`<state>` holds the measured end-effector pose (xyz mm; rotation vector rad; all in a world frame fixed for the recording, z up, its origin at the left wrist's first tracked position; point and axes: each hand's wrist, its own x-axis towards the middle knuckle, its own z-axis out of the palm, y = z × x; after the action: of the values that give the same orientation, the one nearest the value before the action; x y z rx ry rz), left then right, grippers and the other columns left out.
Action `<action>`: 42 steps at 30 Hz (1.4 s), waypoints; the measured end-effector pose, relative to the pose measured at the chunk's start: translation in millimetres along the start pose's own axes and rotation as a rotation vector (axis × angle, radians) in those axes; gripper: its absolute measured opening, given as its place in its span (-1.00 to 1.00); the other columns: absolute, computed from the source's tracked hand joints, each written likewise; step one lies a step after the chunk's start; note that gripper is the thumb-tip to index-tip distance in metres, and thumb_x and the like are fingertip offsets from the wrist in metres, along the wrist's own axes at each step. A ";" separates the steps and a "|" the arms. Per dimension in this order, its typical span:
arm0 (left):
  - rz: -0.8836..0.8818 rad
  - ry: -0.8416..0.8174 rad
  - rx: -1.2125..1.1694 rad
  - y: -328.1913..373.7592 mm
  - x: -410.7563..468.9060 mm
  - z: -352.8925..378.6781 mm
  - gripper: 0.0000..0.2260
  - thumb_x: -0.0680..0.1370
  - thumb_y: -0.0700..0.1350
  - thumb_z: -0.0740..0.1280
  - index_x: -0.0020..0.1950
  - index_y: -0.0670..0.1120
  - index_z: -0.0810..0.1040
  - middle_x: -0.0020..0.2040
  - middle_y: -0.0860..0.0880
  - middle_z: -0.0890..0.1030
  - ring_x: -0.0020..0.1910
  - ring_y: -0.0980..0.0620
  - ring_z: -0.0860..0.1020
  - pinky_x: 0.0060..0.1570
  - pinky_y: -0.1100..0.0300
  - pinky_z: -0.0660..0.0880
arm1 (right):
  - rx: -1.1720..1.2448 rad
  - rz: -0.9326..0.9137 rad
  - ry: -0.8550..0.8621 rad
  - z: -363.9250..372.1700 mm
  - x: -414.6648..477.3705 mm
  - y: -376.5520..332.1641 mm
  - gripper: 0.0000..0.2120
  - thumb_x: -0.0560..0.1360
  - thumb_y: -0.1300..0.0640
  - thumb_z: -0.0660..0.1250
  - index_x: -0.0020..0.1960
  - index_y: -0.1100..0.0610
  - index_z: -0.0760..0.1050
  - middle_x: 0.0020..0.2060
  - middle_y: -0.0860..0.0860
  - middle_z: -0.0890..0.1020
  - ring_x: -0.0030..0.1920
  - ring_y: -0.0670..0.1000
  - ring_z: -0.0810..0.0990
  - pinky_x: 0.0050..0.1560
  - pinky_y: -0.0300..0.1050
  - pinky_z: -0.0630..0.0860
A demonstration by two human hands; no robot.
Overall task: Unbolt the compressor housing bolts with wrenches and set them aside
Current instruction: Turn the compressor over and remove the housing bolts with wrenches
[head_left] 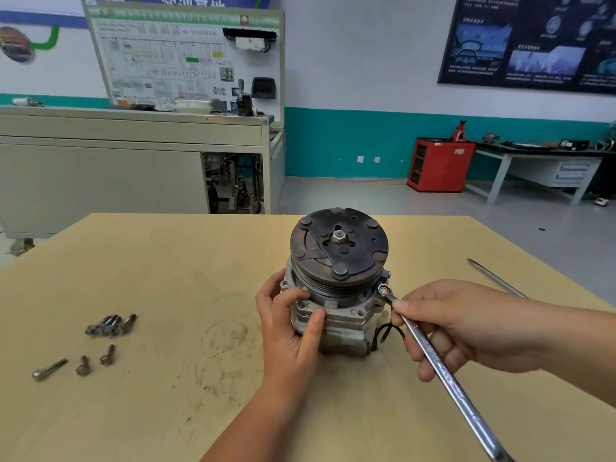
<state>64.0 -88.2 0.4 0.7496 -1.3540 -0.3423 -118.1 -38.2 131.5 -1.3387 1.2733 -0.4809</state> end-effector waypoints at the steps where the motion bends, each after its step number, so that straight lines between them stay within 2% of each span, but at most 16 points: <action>1: 0.002 0.000 0.000 -0.5 0.2 0.0 -0.80 0.46 0.01 0.25 0.06 0.22 0.37 0.27 -0.24 0.34 0.37 -0.01 0.29 0.25 0.48 0.20 | -0.055 0.019 -0.005 -2.1 0.0 -2.5 -0.75 0.60 0.02 0.14 -0.10 0.18 0.44 -0.51 0.05 0.57 -0.52 0.03 0.59 -0.54 -0.28 0.45; 3: 0.000 -0.001 0.003 -1.7 0.6 0.0 -0.80 0.46 0.02 0.24 0.05 0.22 0.36 0.27 -0.23 0.34 0.36 0.03 0.30 0.25 0.48 0.20 | -0.310 0.054 0.016 -14.5 -0.2 -12.4 -0.71 0.60 -0.02 0.13 -0.13 0.14 0.48 -0.56 -0.03 0.51 -0.57 -0.04 0.52 -0.52 -0.28 0.44; 5: -0.014 -0.006 0.002 -2.0 1.3 -0.1 -0.80 0.45 0.03 0.25 0.05 0.23 0.36 0.27 -0.20 0.33 0.36 0.12 0.28 0.25 0.49 0.20 | -0.771 0.016 0.085 -29.4 -0.7 -30.2 -0.70 0.57 -0.10 0.16 -0.20 0.05 0.51 -0.56 -0.09 0.48 -0.55 -0.11 0.46 -0.44 -0.30 0.42; 7: -0.023 -0.014 0.006 -2.9 1.6 -0.5 -0.80 0.44 0.04 0.25 0.04 0.23 0.36 0.27 -0.19 0.33 0.36 0.16 0.27 0.25 0.48 0.19 | -1.228 -0.103 0.201 -40.9 0.8 -43.5 -0.71 0.52 -0.20 0.18 -0.24 -0.05 0.47 -0.44 -0.14 0.53 -0.39 -0.16 0.49 -0.28 -0.25 0.45; 9: -0.022 -0.016 0.007 -4.3 1.3 -1.9 -0.80 0.45 0.04 0.25 0.03 0.24 0.36 0.27 -0.20 0.33 0.36 0.16 0.27 0.24 0.49 0.19 | -1.464 -0.239 0.297 -46.2 4.7 -46.3 -0.78 0.52 -0.22 0.15 -0.17 -0.13 0.41 -0.26 -0.15 0.52 -0.20 -0.16 0.48 -0.08 -0.16 0.47; 11: -0.016 -0.016 0.005 -5.9 1.7 -3.6 -0.80 0.45 0.03 0.25 0.04 0.24 0.36 0.26 -0.19 0.33 0.35 0.21 0.28 0.24 0.50 0.19 | -1.395 -0.228 0.252 -50.3 3.5 -40.0 -0.84 0.54 -0.16 0.16 -0.13 -0.15 0.43 -0.23 -0.16 0.54 -0.17 -0.15 0.51 -0.08 -0.17 0.48; 14: -0.016 -0.023 0.017 -7.2 0.7 -3.4 -0.78 0.45 0.03 0.25 0.06 0.24 0.36 0.26 -0.15 0.33 0.35 0.19 0.28 0.25 0.48 0.19 | -0.692 -0.012 0.054 -47.6 -6.3 -22.3 -0.82 0.59 0.05 0.18 -0.10 0.05 0.51 -0.32 -0.09 0.62 -0.26 -0.07 0.67 -0.28 -0.23 0.54; 17: -0.020 -0.018 0.006 -7.0 0.2 -2.7 -0.74 0.45 0.03 0.25 0.05 0.36 0.36 0.27 -0.05 0.32 0.36 0.16 0.28 0.26 0.46 0.20 | -0.154 0.025 -0.020 -29.3 -11.0 -4.9 -0.79 0.61 0.13 0.14 -0.07 0.25 0.42 -0.35 0.05 0.65 -0.25 0.11 0.70 -0.40 -0.19 0.57; 22: -0.032 -0.025 0.003 -5.9 -0.1 -3.1 -0.75 0.45 0.04 0.25 0.04 0.36 0.36 0.28 -0.01 0.31 0.36 -0.08 0.31 0.28 0.36 0.26 | 0.125 -0.020 -0.013 -3.6 -8.2 -0.6 -0.80 0.61 0.14 0.12 -0.08 0.23 0.43 -0.39 0.13 0.64 -0.34 0.10 0.69 -0.50 -0.23 0.53; 28: -0.036 -0.030 0.007 -2.4 1.0 -3.4 -0.71 0.44 0.05 0.25 0.04 0.44 0.34 0.29 -0.05 0.31 0.35 -0.19 0.32 0.29 0.29 0.30 | 0.090 0.000 -0.047 4.1 -3.3 -2.7 -0.78 0.61 0.11 0.11 -0.08 0.23 0.42 -0.45 0.10 0.62 -0.41 0.09 0.66 -0.52 -0.23 0.52; 30: -0.039 -0.030 0.006 -1.8 1.0 -3.3 -0.70 0.44 0.05 0.25 0.04 0.45 0.34 0.29 -0.05 0.30 0.35 -0.19 0.32 0.29 0.30 0.30 | -0.033 0.039 -0.029 -3.3 -2.5 -8.5 -0.76 0.61 0.08 0.12 -0.11 0.21 0.43 -0.49 0.06 0.59 -0.47 0.05 0.64 -0.54 -0.26 0.49; 35: -0.045 -0.040 0.002 -0.3 1.3 -4.1 -0.69 0.43 0.06 0.25 0.05 0.46 0.35 0.29 -0.09 0.30 0.34 -0.19 0.32 0.29 0.22 0.32 | -0.744 0.108 -0.019 -32.8 -2.5 -44.1 -0.73 0.59 -0.04 0.15 -0.12 0.08 0.51 -0.48 -0.08 0.56 -0.46 -0.08 0.58 -0.42 -0.29 0.48; 38: -0.048 -0.044 0.008 0.4 2.0 -5.0 -0.69 0.42 0.07 0.26 0.04 0.46 0.35 0.28 -0.12 0.31 0.34 -0.21 0.32 0.29 0.19 0.33 | -1.440 -0.155 0.232 -40.0 3.9 -52.6 -0.77 0.54 -0.19 0.15 -0.08 -0.08 0.48 -0.28 -0.15 0.53 -0.23 -0.16 0.51 -0.18 -0.24 0.46; 39: -0.049 -0.046 0.010 0.2 1.9 -5.3 -0.69 0.42 0.07 0.26 0.04 0.47 0.35 0.28 -0.11 0.31 0.34 -0.21 0.32 0.29 0.19 0.33 | -1.538 -0.243 0.293 -40.6 5.8 -53.3 -0.78 0.54 -0.20 0.13 -0.01 -0.13 0.48 -0.20 -0.15 0.51 -0.15 -0.14 0.49 -0.09 -0.19 0.45; 40: -0.050 -0.049 0.010 0.3 1.8 -5.4 -0.70 0.42 0.07 0.26 0.03 0.47 0.34 0.28 -0.09 0.31 0.34 -0.20 0.32 0.29 0.19 0.33 | -1.534 -0.272 0.295 -43.2 6.0 -52.7 -0.80 0.54 -0.18 0.13 0.01 -0.16 0.49 -0.17 -0.16 0.52 -0.11 -0.13 0.49 -0.04 -0.17 0.46; 42: -0.057 -0.052 0.006 0.5 1.3 -5.8 -0.70 0.42 0.08 0.26 0.03 0.47 0.34 0.29 -0.06 0.30 0.34 -0.20 0.33 0.29 0.15 0.34 | -1.271 -0.159 0.194 -50.6 -0.9 -51.3 -0.85 0.55 -0.13 0.17 -0.08 -0.19 0.51 -0.23 -0.18 0.57 -0.15 -0.17 0.55 -0.11 -0.22 0.49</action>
<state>69.8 -87.1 1.5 0.7898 -1.3845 -0.4052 -142.4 -72.9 189.8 -2.4861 1.7138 0.1931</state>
